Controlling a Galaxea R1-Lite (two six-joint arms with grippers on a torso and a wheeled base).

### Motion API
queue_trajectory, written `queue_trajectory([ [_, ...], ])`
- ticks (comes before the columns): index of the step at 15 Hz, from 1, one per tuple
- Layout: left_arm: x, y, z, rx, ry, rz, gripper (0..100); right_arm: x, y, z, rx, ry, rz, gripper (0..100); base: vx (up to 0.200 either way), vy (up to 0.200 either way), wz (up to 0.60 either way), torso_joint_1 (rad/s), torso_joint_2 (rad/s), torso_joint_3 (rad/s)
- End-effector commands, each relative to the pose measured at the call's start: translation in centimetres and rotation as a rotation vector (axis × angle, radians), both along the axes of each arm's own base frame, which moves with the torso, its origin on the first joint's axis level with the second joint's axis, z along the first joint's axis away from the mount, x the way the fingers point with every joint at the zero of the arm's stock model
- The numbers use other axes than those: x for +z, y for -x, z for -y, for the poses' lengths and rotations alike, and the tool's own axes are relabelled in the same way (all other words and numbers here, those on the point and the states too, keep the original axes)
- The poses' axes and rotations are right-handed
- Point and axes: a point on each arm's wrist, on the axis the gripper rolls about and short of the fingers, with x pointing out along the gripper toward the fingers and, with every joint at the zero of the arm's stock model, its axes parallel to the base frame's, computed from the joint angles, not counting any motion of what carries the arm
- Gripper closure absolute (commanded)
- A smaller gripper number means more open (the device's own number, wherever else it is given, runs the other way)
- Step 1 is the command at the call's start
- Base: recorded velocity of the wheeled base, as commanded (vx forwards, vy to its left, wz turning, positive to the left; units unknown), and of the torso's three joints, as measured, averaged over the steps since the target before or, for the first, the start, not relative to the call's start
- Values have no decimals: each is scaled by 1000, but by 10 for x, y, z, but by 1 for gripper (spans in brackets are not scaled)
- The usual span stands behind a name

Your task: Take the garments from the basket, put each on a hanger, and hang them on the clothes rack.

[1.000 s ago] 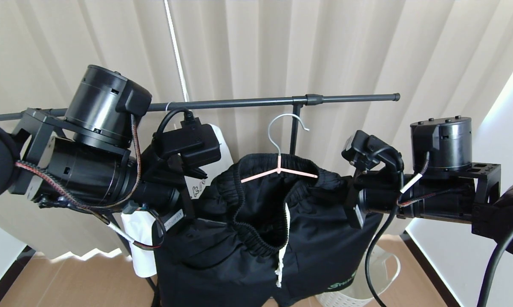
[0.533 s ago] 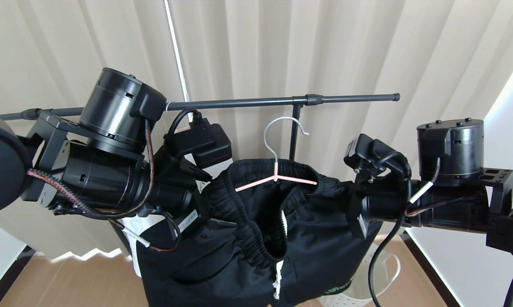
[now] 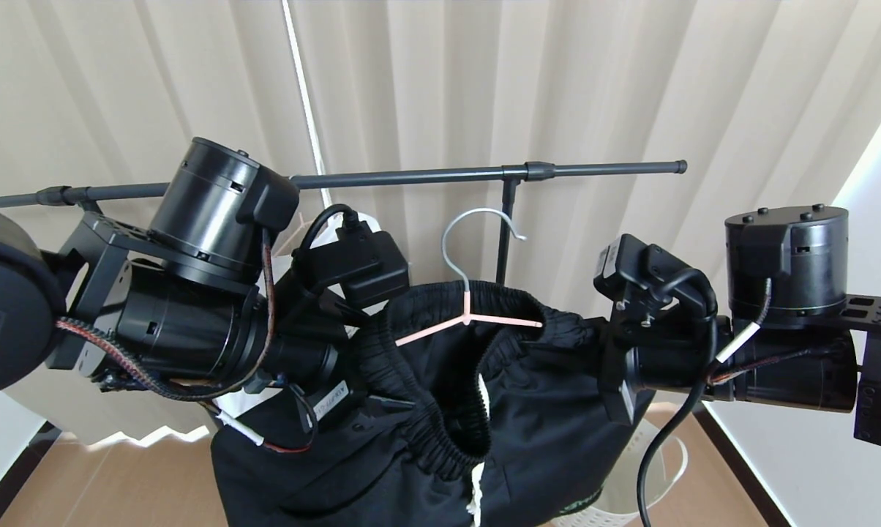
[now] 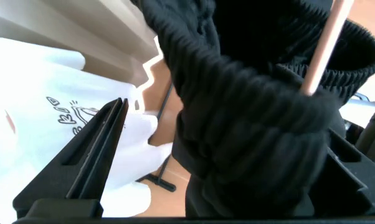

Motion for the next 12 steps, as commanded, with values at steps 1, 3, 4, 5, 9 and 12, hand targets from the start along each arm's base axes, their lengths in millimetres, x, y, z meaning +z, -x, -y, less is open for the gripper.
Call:
queue_trajectory([
  [1, -1, 1, 1, -5, -3, -3, 0, 3, 5, -1, 13, -7, 10, 100, 0, 0, 0, 0, 0, 0],
  [3, -2, 1, 1, -6, -5, -6, 0, 3, 6, -1, 16, -6, 9, 100, 0, 0, 0, 0, 0, 0],
  [4, -2, 1, 2, -7, -3, -6, 0, 3, 7, -2, 21, -6, 9, 100, 0, 0, 0, 0, 0, 0],
  [5, -2, 2, 1, -7, -3, -6, 0, 2, 8, -3, 26, -4, 6, 100, 0, 0, 0, 0, 0, 0],
  [9, 0, 2, 2, -10, 30, 37, 0, -1, 9, -8, 42, 5, -2, 100, 0, 0, 0, 0, 0, 0],
  [12, -10, 2, 2, -12, 33, 40, 0, -1, 9, -9, 42, 2, -1, 100, 0, 0, 0, 0, 0, 0],
])
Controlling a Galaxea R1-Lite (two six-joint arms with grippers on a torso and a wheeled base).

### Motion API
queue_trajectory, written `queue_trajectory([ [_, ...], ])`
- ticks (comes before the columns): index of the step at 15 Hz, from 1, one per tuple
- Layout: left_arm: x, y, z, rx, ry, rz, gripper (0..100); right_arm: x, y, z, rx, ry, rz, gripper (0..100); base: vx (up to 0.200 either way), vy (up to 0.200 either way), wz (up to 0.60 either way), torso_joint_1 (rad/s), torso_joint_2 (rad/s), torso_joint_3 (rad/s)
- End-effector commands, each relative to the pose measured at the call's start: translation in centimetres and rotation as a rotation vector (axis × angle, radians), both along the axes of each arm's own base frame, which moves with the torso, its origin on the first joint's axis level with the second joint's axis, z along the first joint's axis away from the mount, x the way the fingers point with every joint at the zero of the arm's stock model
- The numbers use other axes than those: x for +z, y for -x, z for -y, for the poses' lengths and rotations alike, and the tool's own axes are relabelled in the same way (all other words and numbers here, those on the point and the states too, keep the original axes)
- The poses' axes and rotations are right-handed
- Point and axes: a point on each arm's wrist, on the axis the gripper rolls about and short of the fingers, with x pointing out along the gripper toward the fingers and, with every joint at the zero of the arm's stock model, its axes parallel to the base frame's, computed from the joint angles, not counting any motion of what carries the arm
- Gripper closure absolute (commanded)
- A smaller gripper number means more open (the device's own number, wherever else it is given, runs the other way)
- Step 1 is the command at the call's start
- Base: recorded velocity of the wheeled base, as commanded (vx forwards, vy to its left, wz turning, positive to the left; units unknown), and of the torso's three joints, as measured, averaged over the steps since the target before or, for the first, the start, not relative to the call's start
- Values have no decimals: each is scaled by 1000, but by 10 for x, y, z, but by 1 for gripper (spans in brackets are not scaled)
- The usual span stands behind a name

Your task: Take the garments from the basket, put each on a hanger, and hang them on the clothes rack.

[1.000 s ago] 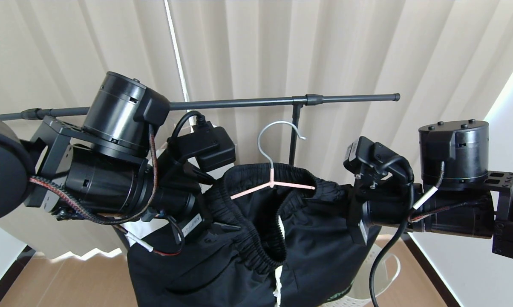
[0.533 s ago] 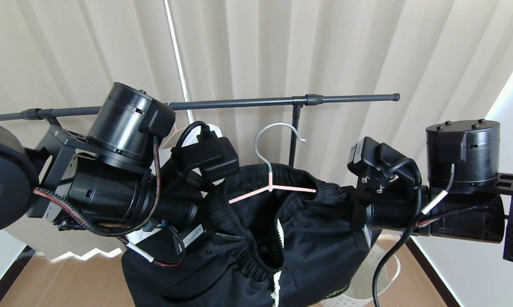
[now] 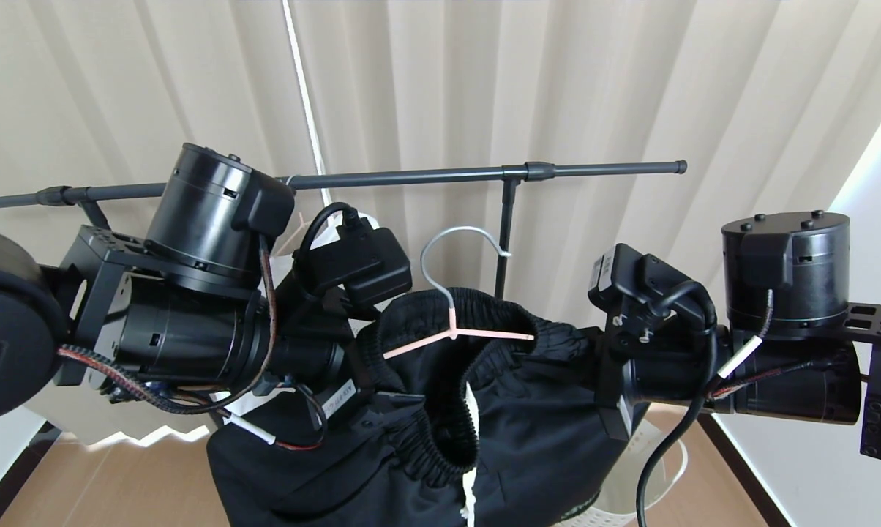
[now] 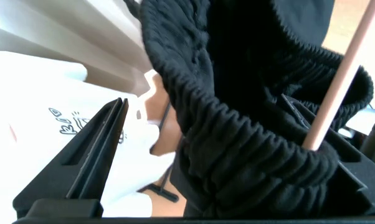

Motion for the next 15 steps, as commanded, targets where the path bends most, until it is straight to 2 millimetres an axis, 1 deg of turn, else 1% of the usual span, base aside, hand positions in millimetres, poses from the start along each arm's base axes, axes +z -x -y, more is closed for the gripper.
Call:
queue_trajectory([
  [1, -9, 2, -1, -1, -15, -19, 0, 0, 0, 0, 3, -2, 1, 100, 0, 0, 0, 0, 0, 0],
  [8, -11, 3, -2, -3, -20, -21, 0, 2, 0, -1, 4, -6, 5, 100, 0, 0, 0, 0, 0, 0],
  [9, -11, 3, -2, -7, -22, -19, 100, 2, 0, -1, 4, -7, 6, 100, 0, 0, 0, 0, 0, 0],
  [15, -8, 3, -2, -1, 5, 15, 100, 3, -3, -1, -3, -11, 7, 100, 0, 0, 0, 0, 0, 0],
])
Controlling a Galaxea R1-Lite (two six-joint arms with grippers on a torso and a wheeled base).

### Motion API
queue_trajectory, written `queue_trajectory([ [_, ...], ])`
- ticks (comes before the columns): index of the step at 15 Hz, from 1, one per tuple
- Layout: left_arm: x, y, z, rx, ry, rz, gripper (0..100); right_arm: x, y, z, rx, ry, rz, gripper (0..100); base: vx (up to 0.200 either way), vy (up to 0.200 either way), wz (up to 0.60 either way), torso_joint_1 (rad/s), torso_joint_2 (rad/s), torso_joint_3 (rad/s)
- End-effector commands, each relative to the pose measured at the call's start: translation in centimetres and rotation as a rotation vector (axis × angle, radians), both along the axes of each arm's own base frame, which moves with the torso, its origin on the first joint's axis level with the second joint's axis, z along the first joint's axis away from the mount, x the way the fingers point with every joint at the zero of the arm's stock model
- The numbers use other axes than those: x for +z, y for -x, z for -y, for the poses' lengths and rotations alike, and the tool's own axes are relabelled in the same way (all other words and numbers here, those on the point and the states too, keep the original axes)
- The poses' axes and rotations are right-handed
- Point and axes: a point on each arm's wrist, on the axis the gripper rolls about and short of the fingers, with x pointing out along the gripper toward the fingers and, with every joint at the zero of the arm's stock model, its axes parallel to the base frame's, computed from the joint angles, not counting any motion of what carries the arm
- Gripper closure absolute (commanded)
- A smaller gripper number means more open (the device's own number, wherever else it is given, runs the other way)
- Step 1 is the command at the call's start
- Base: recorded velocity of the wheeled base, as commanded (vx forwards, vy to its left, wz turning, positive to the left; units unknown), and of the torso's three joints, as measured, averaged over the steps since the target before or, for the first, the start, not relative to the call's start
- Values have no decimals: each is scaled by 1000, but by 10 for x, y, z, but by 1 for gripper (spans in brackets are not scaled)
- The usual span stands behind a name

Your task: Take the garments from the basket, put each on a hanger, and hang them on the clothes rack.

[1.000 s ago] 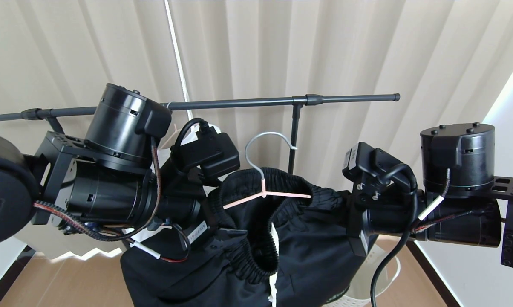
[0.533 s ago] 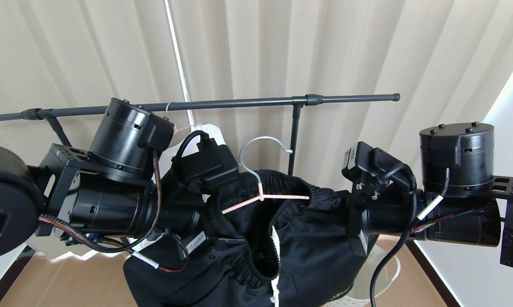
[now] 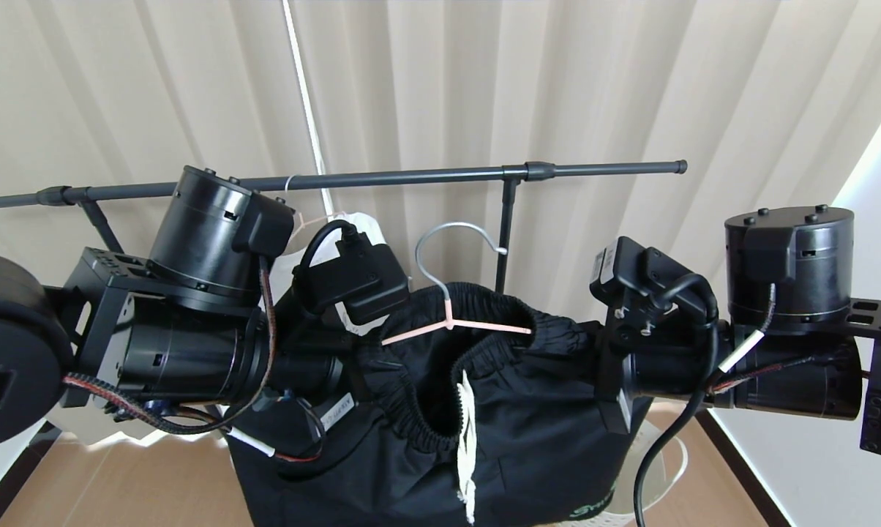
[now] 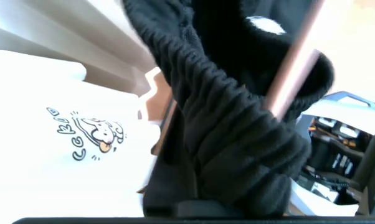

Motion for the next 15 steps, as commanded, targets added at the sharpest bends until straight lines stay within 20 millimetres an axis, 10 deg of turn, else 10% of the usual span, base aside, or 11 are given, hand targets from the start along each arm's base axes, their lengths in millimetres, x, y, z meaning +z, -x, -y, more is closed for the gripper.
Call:
queue_trajectory([
  [1, 2, 1, -1, 4, 10, 9, 100, 0, -4, -1, -4, 0, -2, 100, 0, 0, 0, 0, 0, 0],
  [8, 6, -3, -1, 31, 26, 50, 100, 4, -10, 0, -35, -28, -23, 100, 0, 0, 0, 0, 0, 0],
  [9, 6, -3, -1, 32, 33, 56, 100, 4, -12, 2, -45, -27, -23, 0, 0, 0, 0, 0, 0, 0],
  [15, 14, 6, -17, 72, 44, 88, 100, 13, -19, 30, -34, -80, -24, 0, 0, 0, 0, 0, 0, 0],
])
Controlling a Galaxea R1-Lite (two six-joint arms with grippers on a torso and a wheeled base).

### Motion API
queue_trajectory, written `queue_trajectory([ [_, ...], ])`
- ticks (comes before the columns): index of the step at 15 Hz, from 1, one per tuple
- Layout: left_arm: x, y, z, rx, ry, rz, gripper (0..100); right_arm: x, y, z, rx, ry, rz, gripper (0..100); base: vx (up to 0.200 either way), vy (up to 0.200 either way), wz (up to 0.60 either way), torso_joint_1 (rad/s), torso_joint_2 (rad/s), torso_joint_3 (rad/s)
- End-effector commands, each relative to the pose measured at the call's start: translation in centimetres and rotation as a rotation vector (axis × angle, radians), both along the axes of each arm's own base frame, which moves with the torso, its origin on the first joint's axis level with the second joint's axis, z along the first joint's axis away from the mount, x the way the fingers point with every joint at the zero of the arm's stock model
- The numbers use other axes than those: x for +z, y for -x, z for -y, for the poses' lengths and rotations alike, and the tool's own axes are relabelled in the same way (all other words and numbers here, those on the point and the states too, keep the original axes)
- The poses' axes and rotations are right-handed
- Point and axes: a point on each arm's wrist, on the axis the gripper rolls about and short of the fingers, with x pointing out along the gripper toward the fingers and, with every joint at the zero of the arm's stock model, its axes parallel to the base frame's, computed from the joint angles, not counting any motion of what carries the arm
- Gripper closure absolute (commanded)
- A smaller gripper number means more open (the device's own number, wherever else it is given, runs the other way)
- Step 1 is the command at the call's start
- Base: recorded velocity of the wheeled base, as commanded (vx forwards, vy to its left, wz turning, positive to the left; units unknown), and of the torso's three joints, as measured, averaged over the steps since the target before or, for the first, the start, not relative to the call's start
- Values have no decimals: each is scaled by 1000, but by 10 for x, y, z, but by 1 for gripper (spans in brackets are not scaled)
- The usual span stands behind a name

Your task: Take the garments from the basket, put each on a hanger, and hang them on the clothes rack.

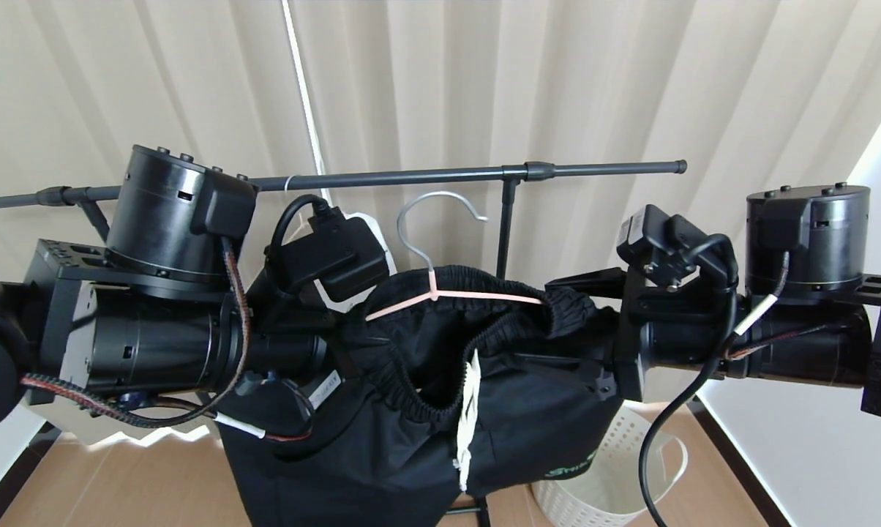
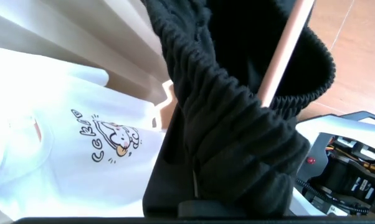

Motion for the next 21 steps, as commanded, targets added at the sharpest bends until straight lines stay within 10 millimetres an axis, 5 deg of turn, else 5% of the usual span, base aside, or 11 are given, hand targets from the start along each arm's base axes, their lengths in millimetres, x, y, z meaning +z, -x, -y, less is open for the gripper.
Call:
queue_trajectory([
  [1, 4, 7, -8, 10, 9, 15, 100, 4, -1, 12, 4, -22, 6, 0, 0, 0, 0, 0, 0, 0],
  [9, 16, 24, -34, 64, 51, 53, 100, -5, -7, 38, 131, -28, 41, 0, 0, 0, 0, 0, 0, 0],
  [15, 21, 32, -42, 91, 86, 58, 100, -38, -40, 58, 202, 26, 73, 0, 0, 0, 0, 0, 0, 0],
  [21, 28, 36, -50, 116, 114, 77, 100, -74, -58, 54, 243, 105, 72, 0, 0, 0, 0, 0, 0, 0],
])
